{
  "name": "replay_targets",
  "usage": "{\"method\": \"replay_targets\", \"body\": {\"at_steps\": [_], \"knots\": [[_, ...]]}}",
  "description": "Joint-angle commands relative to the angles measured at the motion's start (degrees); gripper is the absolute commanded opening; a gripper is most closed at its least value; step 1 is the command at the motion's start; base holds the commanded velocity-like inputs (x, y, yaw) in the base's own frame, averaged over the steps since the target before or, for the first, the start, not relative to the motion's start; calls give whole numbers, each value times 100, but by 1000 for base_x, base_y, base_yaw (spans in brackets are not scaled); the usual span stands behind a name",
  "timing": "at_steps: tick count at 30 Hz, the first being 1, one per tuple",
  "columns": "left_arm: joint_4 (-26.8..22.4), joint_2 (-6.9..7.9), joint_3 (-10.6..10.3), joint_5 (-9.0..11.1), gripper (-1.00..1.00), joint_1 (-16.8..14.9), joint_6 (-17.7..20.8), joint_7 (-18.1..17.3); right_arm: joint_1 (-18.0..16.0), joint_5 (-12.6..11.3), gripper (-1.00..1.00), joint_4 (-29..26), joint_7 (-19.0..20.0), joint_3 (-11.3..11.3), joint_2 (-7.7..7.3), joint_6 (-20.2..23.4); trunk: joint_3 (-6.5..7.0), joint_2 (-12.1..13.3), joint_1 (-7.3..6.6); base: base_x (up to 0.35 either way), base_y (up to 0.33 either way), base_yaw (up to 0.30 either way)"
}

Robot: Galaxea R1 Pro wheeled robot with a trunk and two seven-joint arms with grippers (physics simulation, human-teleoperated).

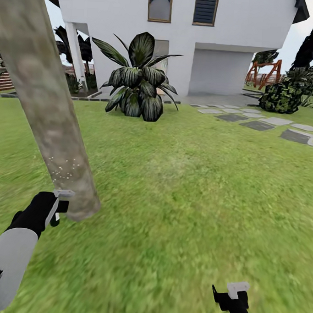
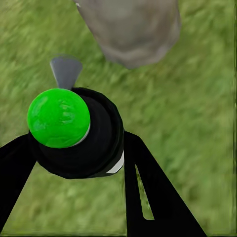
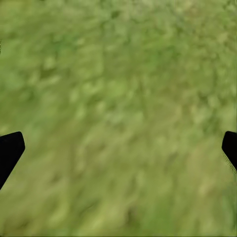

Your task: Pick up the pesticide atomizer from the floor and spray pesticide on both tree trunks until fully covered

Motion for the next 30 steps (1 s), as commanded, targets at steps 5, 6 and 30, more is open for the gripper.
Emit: {"method": "replay_targets", "body": {"at_steps": [5, 6, 30], "knots": [[62, -78, 24, -46, -100, 10, -19, 153, -2, 0, 100, -6, 0, 0, -4, 0, 0, 0, 0, 1, -209, 223], [111, -72, 28, -45, -100, 93, -30, 192, -1, 0, 100, -7, 0, 0, -6, 0, 0, 0, 0, 0, -35, 43], [716, -165, 209, 73, -100, 550, -764, 469, -2, 0, 100, -4, 0, 6, -34, 0, 0, 0, 0, 177, 55, 70]]}}
